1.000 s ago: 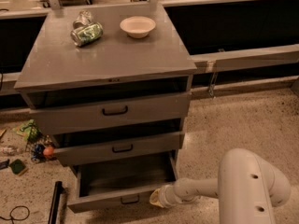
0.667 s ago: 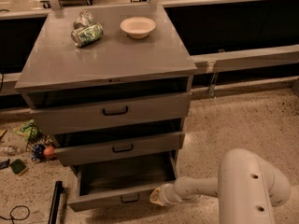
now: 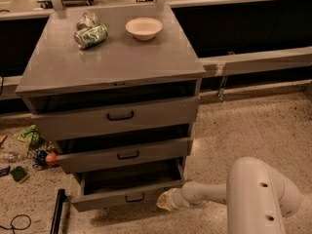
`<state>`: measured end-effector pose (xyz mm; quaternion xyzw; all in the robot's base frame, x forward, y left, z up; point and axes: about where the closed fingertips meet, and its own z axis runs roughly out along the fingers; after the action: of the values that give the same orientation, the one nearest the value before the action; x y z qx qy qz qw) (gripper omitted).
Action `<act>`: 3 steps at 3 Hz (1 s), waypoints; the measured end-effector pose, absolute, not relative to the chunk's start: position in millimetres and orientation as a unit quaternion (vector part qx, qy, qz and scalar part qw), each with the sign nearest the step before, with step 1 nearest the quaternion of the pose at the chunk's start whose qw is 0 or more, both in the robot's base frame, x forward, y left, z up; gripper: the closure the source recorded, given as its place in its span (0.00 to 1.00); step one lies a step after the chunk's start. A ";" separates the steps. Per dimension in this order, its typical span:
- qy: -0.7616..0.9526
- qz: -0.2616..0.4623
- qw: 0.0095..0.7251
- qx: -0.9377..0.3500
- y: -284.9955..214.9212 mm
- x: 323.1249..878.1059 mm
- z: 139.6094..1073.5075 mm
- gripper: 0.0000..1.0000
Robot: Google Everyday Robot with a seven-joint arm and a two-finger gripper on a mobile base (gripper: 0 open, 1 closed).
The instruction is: Close bottom drawer
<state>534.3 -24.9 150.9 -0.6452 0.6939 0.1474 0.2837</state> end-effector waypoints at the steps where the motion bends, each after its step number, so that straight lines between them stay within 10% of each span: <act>1: 0.682 0.139 0.290 -0.656 -28.1 557.8 148.7 1.00; 3: 0.665 0.130 0.299 -0.672 -29.8 584.1 145.9 1.00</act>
Offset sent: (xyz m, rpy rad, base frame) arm 0.1693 -0.0222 0.0029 -0.0369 -0.2366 0.1149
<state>584.1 -29.8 145.9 -0.6720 0.6649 0.1300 0.2989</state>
